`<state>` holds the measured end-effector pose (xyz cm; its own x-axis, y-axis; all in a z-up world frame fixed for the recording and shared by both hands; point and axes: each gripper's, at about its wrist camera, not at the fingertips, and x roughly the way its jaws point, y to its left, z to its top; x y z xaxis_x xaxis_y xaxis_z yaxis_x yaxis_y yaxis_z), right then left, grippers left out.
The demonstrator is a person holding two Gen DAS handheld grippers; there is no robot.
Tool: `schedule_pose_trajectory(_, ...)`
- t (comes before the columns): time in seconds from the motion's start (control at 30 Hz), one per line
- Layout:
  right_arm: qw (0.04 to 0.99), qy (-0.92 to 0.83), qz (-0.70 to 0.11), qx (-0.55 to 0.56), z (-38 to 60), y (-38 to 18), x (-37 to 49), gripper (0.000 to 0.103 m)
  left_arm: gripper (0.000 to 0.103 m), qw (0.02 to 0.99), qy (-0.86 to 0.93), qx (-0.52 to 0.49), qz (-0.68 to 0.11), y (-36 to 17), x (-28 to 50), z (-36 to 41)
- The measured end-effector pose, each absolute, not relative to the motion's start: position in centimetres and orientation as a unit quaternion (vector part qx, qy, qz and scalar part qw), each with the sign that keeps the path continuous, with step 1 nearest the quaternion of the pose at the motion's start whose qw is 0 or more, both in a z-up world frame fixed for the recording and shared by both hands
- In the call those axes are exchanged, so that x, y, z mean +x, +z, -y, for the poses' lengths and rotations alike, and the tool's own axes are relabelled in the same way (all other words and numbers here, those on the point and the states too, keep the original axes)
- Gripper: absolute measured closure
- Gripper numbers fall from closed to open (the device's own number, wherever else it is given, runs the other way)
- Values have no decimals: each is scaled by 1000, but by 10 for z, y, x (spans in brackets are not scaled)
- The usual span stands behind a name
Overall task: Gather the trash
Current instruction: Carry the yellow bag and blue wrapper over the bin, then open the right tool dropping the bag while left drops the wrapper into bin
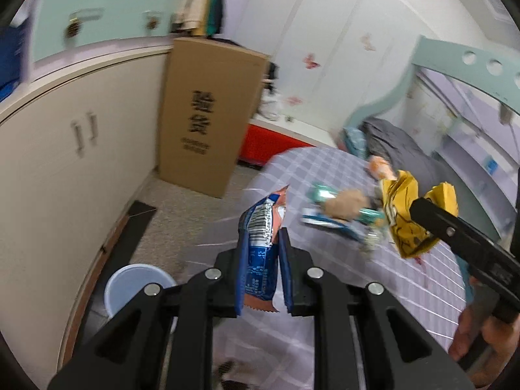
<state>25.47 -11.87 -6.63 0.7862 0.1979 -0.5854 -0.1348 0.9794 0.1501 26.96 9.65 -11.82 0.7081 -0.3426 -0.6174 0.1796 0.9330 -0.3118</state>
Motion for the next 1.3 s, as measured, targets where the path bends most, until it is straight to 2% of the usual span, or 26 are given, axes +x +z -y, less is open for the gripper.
schedule_pose_trajectory(0.3, 887, 224, -401, -44, -50, -123, 314, 15, 85, 909, -22, -153, -388, -167, 285, -208)
schedule_pose_trajectory(0.53, 847, 261, -459, -63, -118, -172, 359, 15, 86, 883, 39, -185, -429, -218, 300, -269)
schedule_pose_trajectory(0.83, 822, 267, -499, -58, -139, -218, 391, 9, 86, 866, 56, -198, -457, -257, 320, -288)
schedule_pose_trajectory(1.3, 830, 221, -510, -41, -123, -225, 397, 7, 85, 854, 42, -210, -474, -278, 331, -282)
